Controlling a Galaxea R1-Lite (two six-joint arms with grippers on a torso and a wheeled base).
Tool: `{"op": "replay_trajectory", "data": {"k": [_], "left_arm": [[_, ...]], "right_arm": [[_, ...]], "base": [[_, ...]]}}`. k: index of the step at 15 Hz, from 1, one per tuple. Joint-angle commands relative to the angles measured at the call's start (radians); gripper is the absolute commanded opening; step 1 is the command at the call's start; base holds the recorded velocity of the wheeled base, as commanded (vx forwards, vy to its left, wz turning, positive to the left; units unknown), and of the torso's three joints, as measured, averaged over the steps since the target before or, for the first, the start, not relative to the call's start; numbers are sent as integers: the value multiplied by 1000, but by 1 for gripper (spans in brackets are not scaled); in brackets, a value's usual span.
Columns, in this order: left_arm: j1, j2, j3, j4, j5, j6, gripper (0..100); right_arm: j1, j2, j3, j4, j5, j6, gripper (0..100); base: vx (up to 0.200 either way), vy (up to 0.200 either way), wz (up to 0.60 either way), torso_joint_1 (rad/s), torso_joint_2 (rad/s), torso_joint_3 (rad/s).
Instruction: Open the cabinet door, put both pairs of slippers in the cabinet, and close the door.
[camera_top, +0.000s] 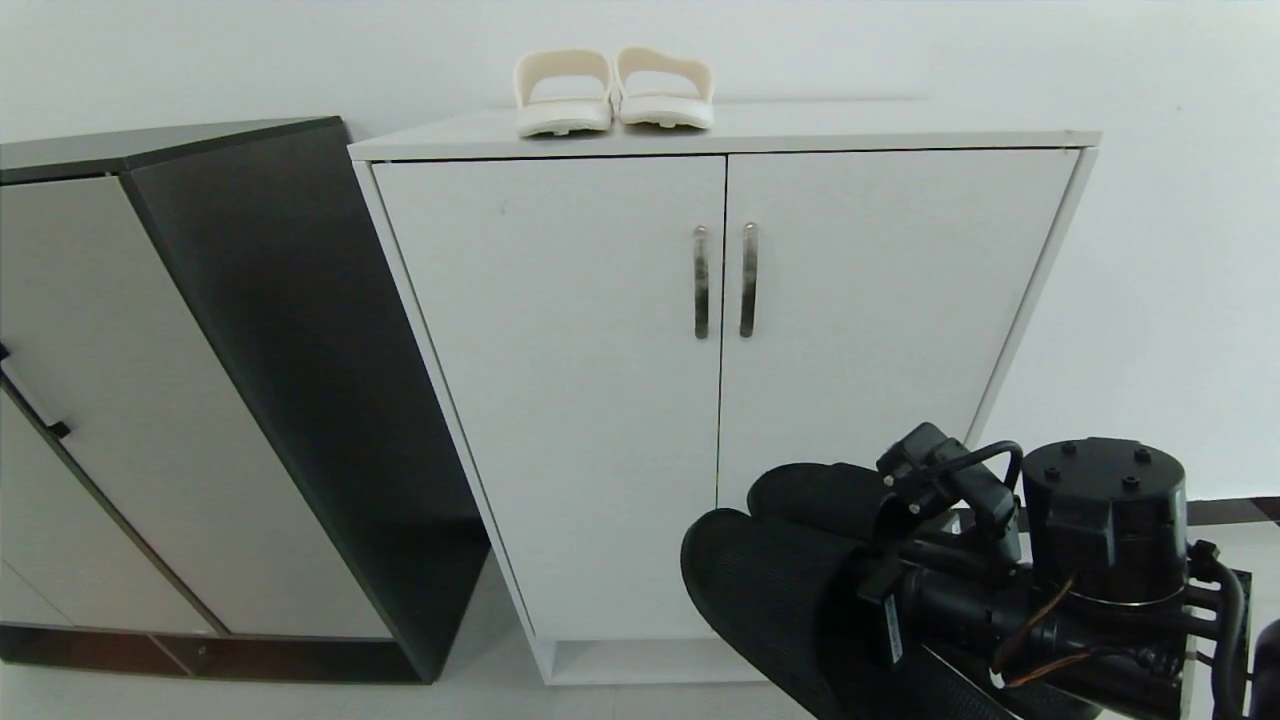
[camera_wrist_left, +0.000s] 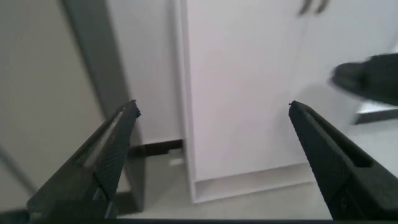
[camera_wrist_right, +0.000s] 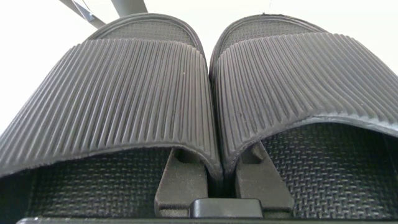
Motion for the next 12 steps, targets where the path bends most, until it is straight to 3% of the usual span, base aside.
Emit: {"op": "replay_trajectory", "data": {"k": [1, 3, 4, 5, 7, 8, 10, 12], "left_arm": [[-4, 467, -161, -124, -217, -30, 100], [-6, 683, -163, -295, -408, -29, 100], [-30, 760, -172, -355, -453, -23, 100], [-116, 852, -202, -416, -456, -17, 100], [-269, 961, -290, -444, -410, -20, 100], [-354, 1012, -350, -444, -387, -41, 100], [-530, 1117, -479, -445, -310, -147, 100], [-632, 1202, -587, -445, -263, -161, 100]], "right_arm": [[-2, -1, 0, -1, 0, 0, 0], [-10, -1, 2, -1, -2, 2, 0], [-13, 2, 2, -1, -2, 2, 0], [-18, 5, 2, -1, -2, 3, 0], [-28, 5, 3, -1, 0, 3, 0], [-30, 5, 3, -1, 0, 2, 0], [-28, 7, 6, 0, 4, 0, 0], [-28, 7, 10, 0, 7, 2, 0]], "base": [[0, 0, 0, 0, 0, 0], [0, 0, 0, 0, 0, 0], [0, 0, 0, 0, 0, 0], [0, 0, 0, 0, 0, 0], [0, 0, 0, 0, 0, 0], [0, 0, 0, 0, 0, 0], [0, 0, 0, 0, 0, 0], [0, 0, 0, 0, 0, 0]]}}
